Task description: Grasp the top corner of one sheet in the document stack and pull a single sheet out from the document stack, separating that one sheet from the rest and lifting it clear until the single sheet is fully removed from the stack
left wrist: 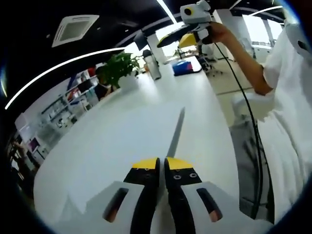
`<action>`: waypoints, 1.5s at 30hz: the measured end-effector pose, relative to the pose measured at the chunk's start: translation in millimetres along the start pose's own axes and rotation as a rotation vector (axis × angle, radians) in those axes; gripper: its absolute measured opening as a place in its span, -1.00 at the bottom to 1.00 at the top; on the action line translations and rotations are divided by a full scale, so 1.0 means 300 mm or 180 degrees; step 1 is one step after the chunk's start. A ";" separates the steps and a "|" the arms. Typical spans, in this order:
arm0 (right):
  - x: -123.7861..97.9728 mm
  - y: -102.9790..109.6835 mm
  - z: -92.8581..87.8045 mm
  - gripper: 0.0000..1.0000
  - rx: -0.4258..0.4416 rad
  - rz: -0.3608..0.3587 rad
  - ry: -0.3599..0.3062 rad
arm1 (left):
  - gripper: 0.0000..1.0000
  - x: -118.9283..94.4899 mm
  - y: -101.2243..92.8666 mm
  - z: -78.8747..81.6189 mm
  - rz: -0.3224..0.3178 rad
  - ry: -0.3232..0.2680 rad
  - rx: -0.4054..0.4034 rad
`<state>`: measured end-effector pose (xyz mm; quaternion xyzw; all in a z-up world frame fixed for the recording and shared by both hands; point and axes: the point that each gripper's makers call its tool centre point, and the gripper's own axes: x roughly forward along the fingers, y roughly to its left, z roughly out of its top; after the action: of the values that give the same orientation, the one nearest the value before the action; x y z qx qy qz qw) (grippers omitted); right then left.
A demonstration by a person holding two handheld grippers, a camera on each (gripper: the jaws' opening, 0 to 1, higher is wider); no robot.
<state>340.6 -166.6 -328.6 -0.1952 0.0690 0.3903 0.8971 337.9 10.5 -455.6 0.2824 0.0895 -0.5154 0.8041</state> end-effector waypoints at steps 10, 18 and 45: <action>-0.002 0.003 -0.001 -0.09 -0.0002 0.0004 0.0000 | -0.67 0.013 -0.001 -0.032 0.0070 0.0179 0.0158; -0.002 0.005 -0.005 -0.09 -0.0008 0.0010 0.0011 | -0.94 0.002 -0.004 -0.003 0.0076 0.0075 0.0082; 0.001 0.007 -0.002 -0.09 -0.0017 0.0012 0.0015 | -0.94 -0.076 0.003 0.094 -0.0042 -0.0154 -0.0720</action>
<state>339.2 -165.3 -330.0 -0.1983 0.0705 0.3918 0.8957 324.2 13.2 -422.1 0.1767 0.1296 -0.5139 0.8294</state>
